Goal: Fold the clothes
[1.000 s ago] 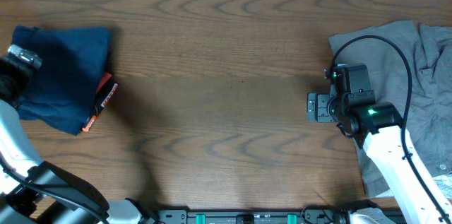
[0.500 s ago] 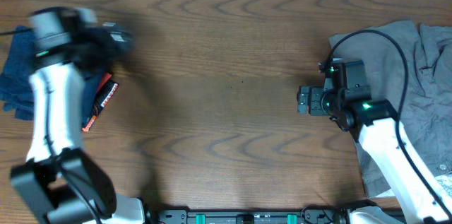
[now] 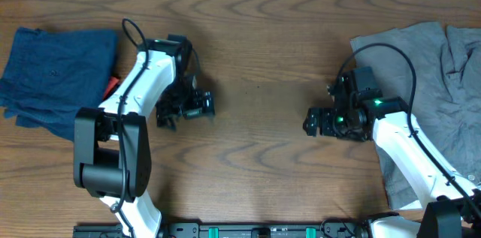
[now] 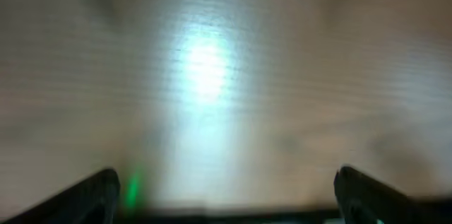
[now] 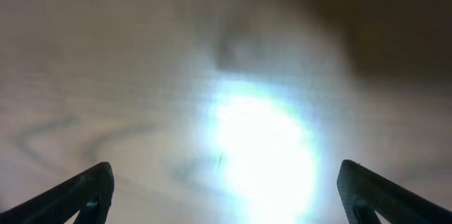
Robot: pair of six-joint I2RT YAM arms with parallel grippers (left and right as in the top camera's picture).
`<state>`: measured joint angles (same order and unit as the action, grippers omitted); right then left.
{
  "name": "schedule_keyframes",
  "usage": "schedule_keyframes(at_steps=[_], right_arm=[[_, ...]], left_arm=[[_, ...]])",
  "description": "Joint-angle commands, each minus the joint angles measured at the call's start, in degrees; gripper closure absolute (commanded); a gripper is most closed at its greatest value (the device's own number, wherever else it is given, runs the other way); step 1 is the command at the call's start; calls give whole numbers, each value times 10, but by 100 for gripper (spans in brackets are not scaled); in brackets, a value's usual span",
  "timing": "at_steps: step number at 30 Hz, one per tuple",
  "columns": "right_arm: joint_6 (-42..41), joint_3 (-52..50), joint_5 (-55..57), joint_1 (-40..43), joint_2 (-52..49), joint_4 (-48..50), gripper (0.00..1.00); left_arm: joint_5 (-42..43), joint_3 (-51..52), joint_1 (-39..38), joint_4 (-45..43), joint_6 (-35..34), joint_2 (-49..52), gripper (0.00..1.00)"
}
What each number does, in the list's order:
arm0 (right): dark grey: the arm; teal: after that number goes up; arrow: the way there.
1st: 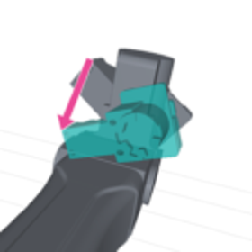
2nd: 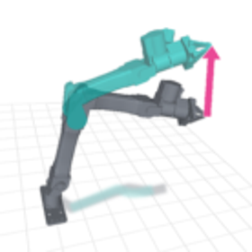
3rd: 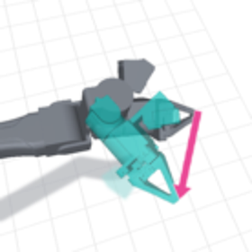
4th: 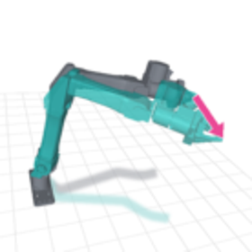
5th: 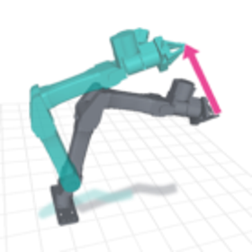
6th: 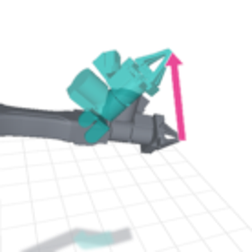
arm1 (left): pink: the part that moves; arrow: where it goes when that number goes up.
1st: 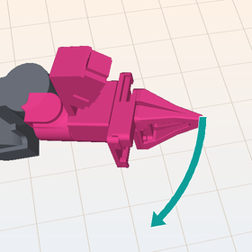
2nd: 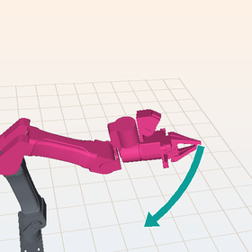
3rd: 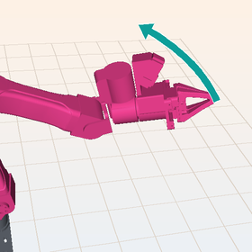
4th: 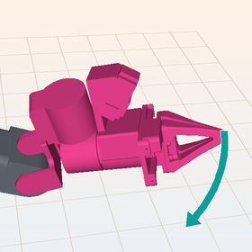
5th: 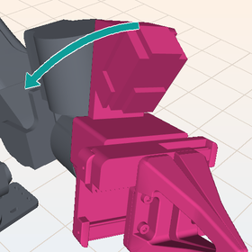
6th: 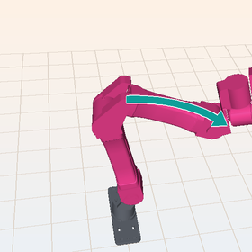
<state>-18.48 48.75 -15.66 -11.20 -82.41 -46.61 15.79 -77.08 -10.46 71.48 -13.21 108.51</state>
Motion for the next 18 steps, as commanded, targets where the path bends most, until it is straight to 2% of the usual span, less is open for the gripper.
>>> schedule_keyframes(at_steps=[1,6,12,14,17,18], right_arm=[[-32,3,-26,4,5,-35,1],[-32,2,2,-3,59,-65,1],[-60,2,96,-32,196,-53,1],[-60,-2,148,-52,249,-43,1],[-67,-18,252,-105,343,-29,1],[-77,-24,288,-126,376,-28,1]], left_arm=[[-22,-3,-7,39,13,-18,2],[-37,30,-31,36,20,-92,2],[-54,131,-66,-89,9,-294,1],[-105,180,-82,-144,-19,-382,10],[-205,265,-118,-229,-36,-542,9],[-230,287,-127,-249,-36,-588,2]])
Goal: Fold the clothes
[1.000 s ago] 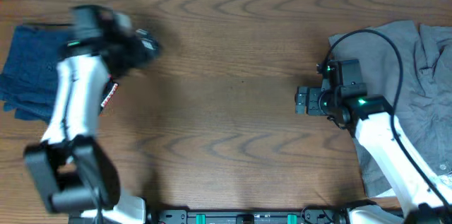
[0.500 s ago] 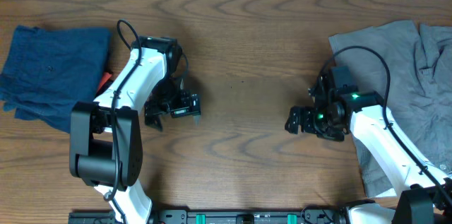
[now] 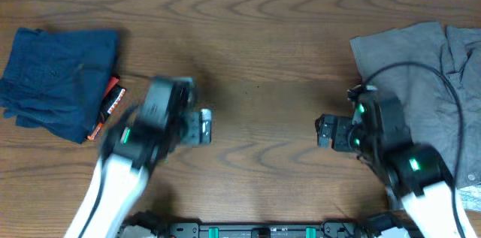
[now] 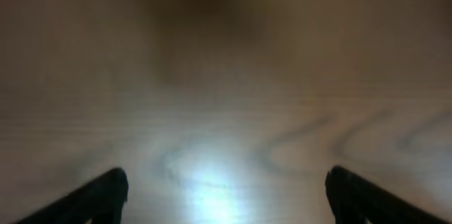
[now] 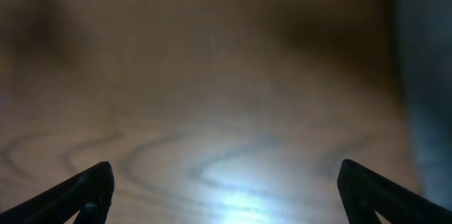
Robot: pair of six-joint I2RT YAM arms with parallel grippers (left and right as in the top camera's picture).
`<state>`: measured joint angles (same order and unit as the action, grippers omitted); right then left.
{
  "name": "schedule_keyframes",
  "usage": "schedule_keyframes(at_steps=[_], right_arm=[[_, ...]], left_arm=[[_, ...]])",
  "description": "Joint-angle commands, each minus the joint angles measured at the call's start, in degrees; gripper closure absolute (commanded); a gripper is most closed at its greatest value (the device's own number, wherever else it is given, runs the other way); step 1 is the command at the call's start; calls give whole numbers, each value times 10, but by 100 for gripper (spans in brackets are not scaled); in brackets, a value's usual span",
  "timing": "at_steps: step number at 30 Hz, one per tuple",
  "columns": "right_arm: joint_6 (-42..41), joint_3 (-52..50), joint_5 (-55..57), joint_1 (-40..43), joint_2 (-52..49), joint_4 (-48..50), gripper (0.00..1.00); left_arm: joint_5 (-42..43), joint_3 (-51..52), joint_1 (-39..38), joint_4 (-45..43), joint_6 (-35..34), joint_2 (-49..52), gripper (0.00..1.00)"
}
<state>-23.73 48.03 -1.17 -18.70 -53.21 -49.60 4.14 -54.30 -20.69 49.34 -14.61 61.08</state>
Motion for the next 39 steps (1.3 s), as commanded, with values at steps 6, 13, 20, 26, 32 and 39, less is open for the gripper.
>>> schedule_keyframes(at_steps=[6,13,20,26,32,39], right_arm=[[-26,-26,189,-97,203,2,1],[-26,-26,189,-97,234,-4,1],[-26,-26,189,-97,232,-9,1],[-26,-26,189,-97,232,-10,1],[-26,-26,189,-97,232,-10,1],[-25,-30,187,-91,242,-25,1]], left_arm=[[-152,121,-33,-82,-22,-336,2],[-152,121,-33,-80,-22,-448,2],[-152,121,-33,-70,-22,-455,2],[-152,121,-33,-30,-22,-455,2],[-152,121,-33,19,-22,-455,2],[-152,121,-33,66,-22,-455,2]])
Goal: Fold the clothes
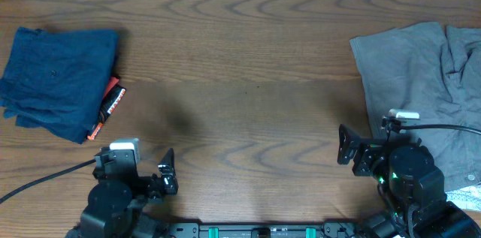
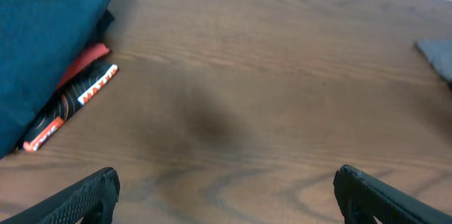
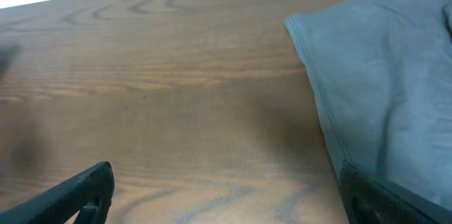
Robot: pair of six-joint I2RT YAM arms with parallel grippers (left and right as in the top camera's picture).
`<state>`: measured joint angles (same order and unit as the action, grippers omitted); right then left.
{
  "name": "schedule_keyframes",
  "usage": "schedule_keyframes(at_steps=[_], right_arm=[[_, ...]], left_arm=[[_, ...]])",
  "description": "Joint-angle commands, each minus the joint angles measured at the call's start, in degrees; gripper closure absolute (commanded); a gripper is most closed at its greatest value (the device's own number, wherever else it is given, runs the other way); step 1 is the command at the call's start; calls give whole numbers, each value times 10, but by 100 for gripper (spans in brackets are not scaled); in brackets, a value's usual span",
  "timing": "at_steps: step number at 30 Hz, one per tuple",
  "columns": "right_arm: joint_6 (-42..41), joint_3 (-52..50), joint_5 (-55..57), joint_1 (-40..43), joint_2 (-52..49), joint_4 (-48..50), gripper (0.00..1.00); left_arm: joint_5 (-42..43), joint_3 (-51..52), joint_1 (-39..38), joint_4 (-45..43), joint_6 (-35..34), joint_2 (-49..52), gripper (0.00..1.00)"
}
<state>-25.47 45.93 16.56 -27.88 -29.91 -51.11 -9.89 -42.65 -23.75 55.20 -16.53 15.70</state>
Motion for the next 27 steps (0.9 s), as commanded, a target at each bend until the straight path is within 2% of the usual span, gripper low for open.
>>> schedule_keyframes(at_steps=[1,6,11,17,21,27], right_arm=[[-6,-10,10,10,18,-17,1],[34,-58,-15,63,63,10,1],[115,-167,-108,141,154,112,1],[129,-289,-159,201,290,213,1],[149,-327,-170,215,289,291,1],[248,-379,-172,234,296,429,1]], left_arm=[[-11,4,-2,14,-3,-1,2],[-11,4,-2,29,-3,-1,2],[-11,4,-2,29,-3,-1,2],[-11,4,-2,29,-3,-1,2],[-11,4,-2,29,-3,-1,2],[-11,4,-2,29,-3,-1,2]])
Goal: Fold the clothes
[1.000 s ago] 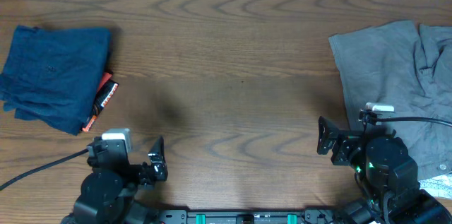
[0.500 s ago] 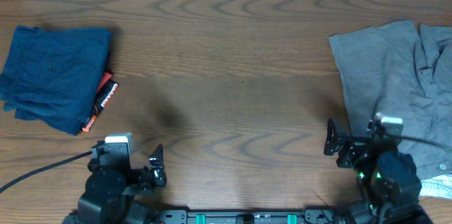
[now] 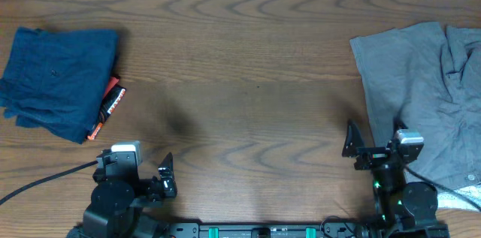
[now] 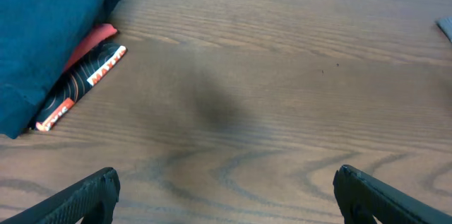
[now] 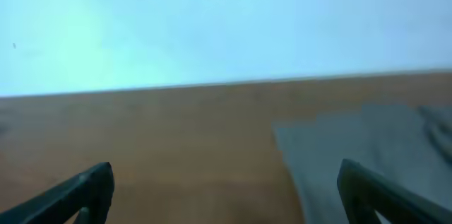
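A folded blue garment [image 3: 56, 80] lies at the table's far left; it also fills the upper left corner of the left wrist view [image 4: 49, 33]. A grey shirt [image 3: 421, 95] lies spread and rumpled at the right, seen blurred in the right wrist view [image 5: 367, 146]. My left gripper [image 3: 167, 176] sits at the front left edge, open and empty [image 4: 226, 181]. My right gripper [image 3: 353, 148] sits at the front right, just beside the shirt's left hem, open and empty [image 5: 226, 171].
An orange and black packet [image 3: 109, 106] pokes out from under the blue garment's right side [image 4: 81, 86]. Bare brown wood [image 3: 255, 95] spans the middle of the table. A pale wall [image 5: 212, 19] fills the top of the right wrist view.
The right arm has drawn back nearer the front edge, and its camera now looks level at the wall. The left arm has barely shifted. Neither garment has moved.
Both grippers first hung open and low over the table's middle, facing each other. Then both were nearer the front, blurred. Later they sat at the front edge, left and right, open and empty, where they still are.
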Robot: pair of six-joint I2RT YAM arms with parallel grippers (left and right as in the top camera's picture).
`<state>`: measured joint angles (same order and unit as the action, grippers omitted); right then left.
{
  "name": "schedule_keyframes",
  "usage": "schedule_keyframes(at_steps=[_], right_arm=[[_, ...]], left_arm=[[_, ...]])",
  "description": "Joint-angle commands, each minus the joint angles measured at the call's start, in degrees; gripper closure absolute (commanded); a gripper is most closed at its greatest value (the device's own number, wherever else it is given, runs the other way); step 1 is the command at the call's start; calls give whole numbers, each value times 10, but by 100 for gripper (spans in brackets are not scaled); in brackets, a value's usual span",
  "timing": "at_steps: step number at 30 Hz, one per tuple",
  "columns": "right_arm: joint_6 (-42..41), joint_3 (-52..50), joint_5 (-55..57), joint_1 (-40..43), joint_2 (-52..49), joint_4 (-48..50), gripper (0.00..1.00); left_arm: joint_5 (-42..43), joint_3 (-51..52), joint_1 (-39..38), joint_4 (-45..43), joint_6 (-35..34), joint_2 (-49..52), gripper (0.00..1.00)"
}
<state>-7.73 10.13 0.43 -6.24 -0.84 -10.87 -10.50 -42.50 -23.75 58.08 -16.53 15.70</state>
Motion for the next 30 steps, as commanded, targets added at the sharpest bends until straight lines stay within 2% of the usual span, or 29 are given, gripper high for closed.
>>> schedule_keyframes(at_steps=[1,7,30], right_arm=[[85,-32,-11,22,5,46,1],[86,-98,-17,29,6,74,1],[84,-98,-20,29,5,68,1]], left_arm=[[-5,3,-2,0,-3,-1,2],[-5,3,-2,0,-3,-1,2],[-5,3,-2,0,-3,-1,2]])
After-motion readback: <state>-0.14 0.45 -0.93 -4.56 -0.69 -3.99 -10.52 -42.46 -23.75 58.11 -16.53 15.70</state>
